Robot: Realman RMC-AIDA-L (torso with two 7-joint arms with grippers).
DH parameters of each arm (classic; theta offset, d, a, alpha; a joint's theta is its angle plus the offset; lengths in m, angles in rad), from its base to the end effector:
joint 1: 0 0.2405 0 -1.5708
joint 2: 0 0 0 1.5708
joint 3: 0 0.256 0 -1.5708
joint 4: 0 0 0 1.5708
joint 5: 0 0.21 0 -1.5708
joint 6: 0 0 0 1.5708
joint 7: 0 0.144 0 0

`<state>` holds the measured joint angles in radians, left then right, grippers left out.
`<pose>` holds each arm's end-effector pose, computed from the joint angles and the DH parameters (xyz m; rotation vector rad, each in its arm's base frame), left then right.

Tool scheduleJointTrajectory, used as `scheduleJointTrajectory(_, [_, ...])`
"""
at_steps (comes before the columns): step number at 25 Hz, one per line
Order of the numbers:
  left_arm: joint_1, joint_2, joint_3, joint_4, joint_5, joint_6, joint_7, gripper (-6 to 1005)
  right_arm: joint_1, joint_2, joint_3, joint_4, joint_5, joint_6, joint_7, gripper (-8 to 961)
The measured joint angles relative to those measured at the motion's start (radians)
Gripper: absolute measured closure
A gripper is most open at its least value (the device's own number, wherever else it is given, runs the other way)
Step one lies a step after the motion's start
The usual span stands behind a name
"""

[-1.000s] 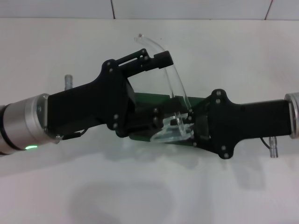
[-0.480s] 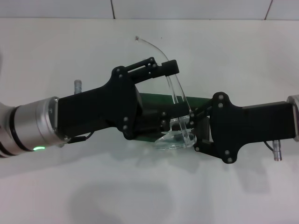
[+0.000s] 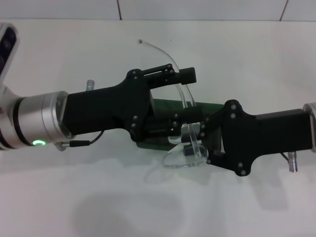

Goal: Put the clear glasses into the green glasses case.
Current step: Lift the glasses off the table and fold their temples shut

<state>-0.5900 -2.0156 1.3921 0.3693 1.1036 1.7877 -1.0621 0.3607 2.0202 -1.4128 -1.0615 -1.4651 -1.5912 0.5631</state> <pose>-0.1836 0.2963 -0.0233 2.7438 0.1963 1.4461 0.1707 0.2871 -0.0095 -2.5759 -1.1255 0.7747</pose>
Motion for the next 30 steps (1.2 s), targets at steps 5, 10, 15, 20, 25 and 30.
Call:
scheduleJointTrajectory(5, [-0.013,0.012,0.001,0.000,0.008,0.002,-0.105,269,-0.007,0.001,0.000,0.001,0.002,-0.019,-0.041,836])
scheduleJointTrajectory(10, [-0.014,0.014,-0.001,0.000,0.009,0.002,-0.142,269,-0.011,0.003,0.002,0.000,0.003,-0.024,-0.056,836])
scheduleJointTrajectory(15, [-0.009,0.005,0.001,-0.002,0.016,0.002,-0.142,269,-0.019,0.003,0.001,0.000,0.016,-0.025,-0.077,836])
scheduleJointTrajectory(20, [-0.004,-0.007,0.001,-0.009,0.029,-0.002,-0.136,269,-0.022,0.003,0.000,0.000,0.028,-0.033,-0.083,836])
scheduleJointTrajectory(25, [-0.003,-0.016,0.000,-0.010,0.042,-0.003,-0.136,270,-0.022,0.003,0.000,0.000,0.029,-0.042,-0.084,836])
scheduleJointTrajectory(30, [-0.002,-0.019,0.002,-0.013,0.047,-0.004,-0.140,271,-0.022,0.003,0.005,0.000,0.033,-0.062,-0.085,836])
